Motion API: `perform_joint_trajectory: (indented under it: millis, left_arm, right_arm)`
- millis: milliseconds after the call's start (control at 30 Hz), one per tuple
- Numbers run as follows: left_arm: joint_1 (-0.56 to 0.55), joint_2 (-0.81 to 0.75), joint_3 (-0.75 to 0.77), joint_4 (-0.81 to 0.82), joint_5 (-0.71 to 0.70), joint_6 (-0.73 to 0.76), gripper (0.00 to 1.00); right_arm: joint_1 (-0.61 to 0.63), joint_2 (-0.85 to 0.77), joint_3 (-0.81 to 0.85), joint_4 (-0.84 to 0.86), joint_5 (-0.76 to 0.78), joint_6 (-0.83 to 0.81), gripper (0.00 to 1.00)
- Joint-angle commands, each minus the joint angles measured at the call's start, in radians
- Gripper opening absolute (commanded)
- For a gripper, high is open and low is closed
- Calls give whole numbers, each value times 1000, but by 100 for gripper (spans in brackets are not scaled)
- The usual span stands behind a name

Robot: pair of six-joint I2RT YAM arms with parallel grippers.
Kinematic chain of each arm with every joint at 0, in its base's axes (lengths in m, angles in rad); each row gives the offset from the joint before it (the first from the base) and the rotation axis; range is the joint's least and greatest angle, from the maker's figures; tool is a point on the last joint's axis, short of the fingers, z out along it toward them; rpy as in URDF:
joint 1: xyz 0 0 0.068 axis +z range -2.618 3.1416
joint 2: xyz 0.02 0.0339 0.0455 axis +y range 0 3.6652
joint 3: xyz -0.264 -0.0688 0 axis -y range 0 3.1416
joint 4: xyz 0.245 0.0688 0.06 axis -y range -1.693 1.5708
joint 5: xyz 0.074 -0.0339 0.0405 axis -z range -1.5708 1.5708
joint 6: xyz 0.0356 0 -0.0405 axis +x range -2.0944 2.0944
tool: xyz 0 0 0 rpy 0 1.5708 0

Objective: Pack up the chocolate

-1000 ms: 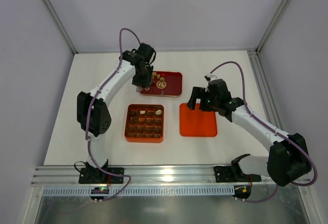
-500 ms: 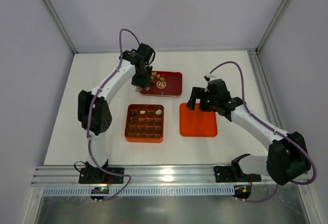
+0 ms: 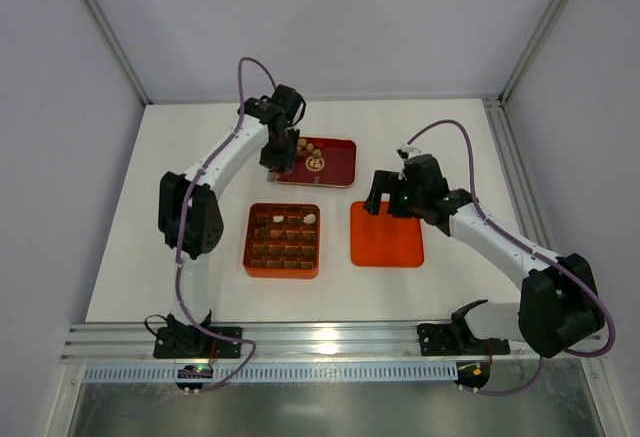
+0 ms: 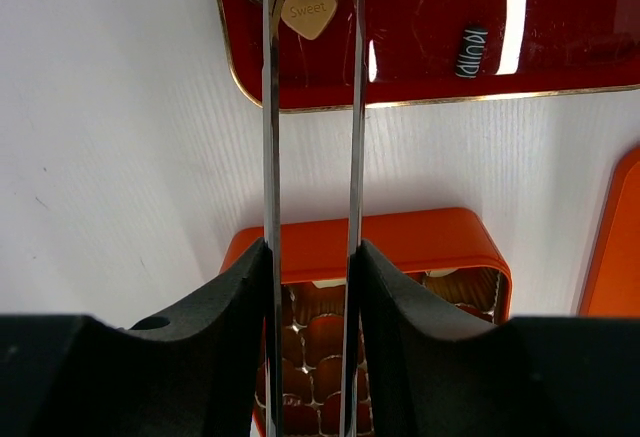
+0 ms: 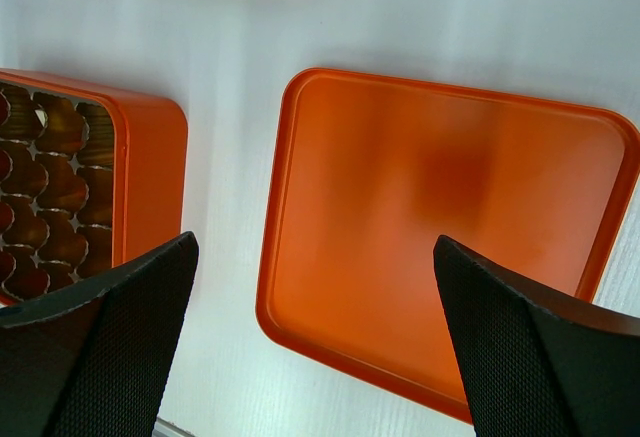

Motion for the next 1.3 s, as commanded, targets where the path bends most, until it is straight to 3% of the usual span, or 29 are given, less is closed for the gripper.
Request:
perform_joint_trajectory:
  millis: [0,333,967,1267]
  left_arm:
    - [7,0,45,7,11,16,39]
    - [7,0,41,-2,8,22,38]
    - [7,-2,130,-40,-27,25,26]
    - [5,-106,82,-50,-12,8,24]
  right_arm:
    - [-2,2,13,32,-4,-17,100]
    - [-4,3,6,38,-4,-9,100]
    - [-2,-9,2,34,-4,-3,100]
    - [-4,-12,3,34,0,-1,100]
